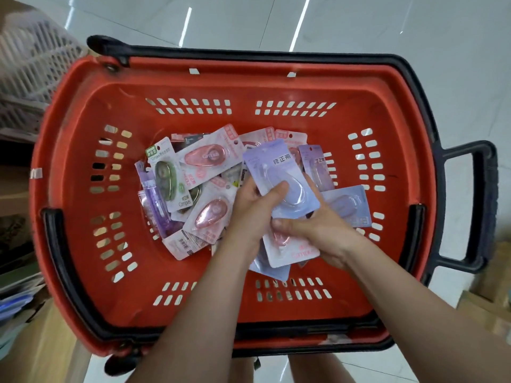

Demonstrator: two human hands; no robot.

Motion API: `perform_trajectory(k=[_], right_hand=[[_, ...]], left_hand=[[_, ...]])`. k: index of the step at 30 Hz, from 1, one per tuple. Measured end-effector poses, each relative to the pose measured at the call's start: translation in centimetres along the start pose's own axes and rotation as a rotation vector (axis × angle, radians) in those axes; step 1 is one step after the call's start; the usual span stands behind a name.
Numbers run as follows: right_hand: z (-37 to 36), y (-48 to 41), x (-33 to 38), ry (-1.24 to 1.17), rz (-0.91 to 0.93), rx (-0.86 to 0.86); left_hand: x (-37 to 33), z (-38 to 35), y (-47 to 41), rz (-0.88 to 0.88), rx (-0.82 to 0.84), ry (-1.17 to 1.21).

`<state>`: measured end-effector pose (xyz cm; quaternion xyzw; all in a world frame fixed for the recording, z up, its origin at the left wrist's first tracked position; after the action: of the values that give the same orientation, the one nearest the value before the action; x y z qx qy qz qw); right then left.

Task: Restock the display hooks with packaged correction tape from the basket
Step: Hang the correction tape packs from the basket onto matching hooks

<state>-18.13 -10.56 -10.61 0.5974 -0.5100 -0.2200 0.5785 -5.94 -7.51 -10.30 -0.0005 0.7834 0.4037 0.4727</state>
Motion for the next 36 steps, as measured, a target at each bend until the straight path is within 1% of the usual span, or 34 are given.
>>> perform_trajectory(k=[1,2,4,5,6,7,9,10,11,13,15,17,19,20,22,24,25,26,27,28,29,31,34,36], right_hand=[[0.2,0.3,0.0,0.018,0.021,-0.035],[0.7,0.3,-0.1,0.020,0.012,-0.072],[1.8,1.1,0.4,0.095,-0.001,-0.159],[2.4,1.6,0.6,0.152,0.003,-0.195],[3.1,2.0,0.8,0.176,0.010,-0.218],[3.6,2.6,1.1,0.182,0.021,-0.235],[4.3,3.6,1.9,0.166,0.062,-0.275],[4.9,3.8,2.0,0.144,0.078,-0.299],[5.2,3.9,2.1,0.121,0.087,-0.315],[5.5,4.1,2.1,0.109,0.086,-0.327],[5.6,4.0,1.9,0.120,0.072,-0.337],[5.7,3.8,1.6,0.105,0.053,-0.355],[5.5,3.4,1.3,0.030,0.025,-0.352],[5.3,3.3,1.3,-0.005,0.013,-0.339],[4.9,3.4,1.6,-0.067,0.019,-0.310],[4.2,3.7,2.1,-0.121,0.031,-0.257],[3.6,4.0,2.5,-0.137,0.033,-0.216],[2.8,4.4,2.9,-0.134,0.034,-0.168],[2.0,4.6,3.3,-0.120,0.042,-0.119],[1.0,5.1,3.8,-0.117,0.057,-0.074],[0.0,5.5,4.2,-0.125,0.065,-0.046],[-1.9,6.7,5.2,-0.125,0.092,-0.019],[-3.7,8.8,6.8,-0.164,0.087,-0.014],[-4.7,10.7,7.8,-0.131,0.107,-0.055]], left_hand=[[-0.4,-0.4,0.1,-0.001,-0.015,0.025],[-0.8,-0.2,0.0,-0.010,-0.072,0.070],[-1.8,1.3,-0.8,-0.039,-0.249,0.186],[-2.1,2.4,-1.3,-0.069,-0.316,0.172],[-2.4,3.5,-1.9,-0.102,-0.333,0.026],[-2.5,4.2,-2.4,-0.128,-0.290,-0.230],[-1.6,4.1,-3.0,-0.151,-0.071,-0.789],[-0.8,3.6,-3.3,-0.169,0.023,-0.991],[-0.1,3.1,-3.6,-0.194,0.087,-1.110],[1.0,1.6,-4.1,-0.262,0.179,-1.202],[1.7,0.2,-4.4,-0.309,0.259,-1.234],[1.7,-0.4,-4.6,-0.358,0.258,-1.245],[0.5,-0.1,-4.0,-0.428,0.171,-1.185],[-0.4,0.4,-3.5,-0.429,0.111,-1.124],[-2.9,1.6,-2.0,-0.415,0.003,-0.941],[-6.0,2.6,0.2,-0.417,-0.040,-0.692],[-7.1,2.7,1.5,-0.370,-0.027,-0.495],[-7.6,2.5,2.6,-0.274,0.001,-0.292],[-7.6,2.3,3.7,-0.149,0.012,-0.153],[-7.4,1.9,4.7,-0.049,0.018,-0.084],[-7.4,1.4,5.4,-0.001,0.041,-0.070],[-7.6,0.8,6.7,0.023,0.069,-0.069],[-9.1,0.7,8.0,0.024,0.030,0.012],[-10.7,0.9,9.2,-0.013,-0.013,-0.004]])
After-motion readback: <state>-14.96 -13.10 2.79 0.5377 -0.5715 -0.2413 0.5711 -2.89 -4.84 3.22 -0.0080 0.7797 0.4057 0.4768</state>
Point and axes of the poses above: each hand's wrist, its own y-axis away from the middle knuckle, its own z-axis out of the back of the hand, x = y × z, the point moved 4 cm from there along -y, towards the middle knuckle, and after that the axes turned 15 degrees about -z, right-handed, at the moved point
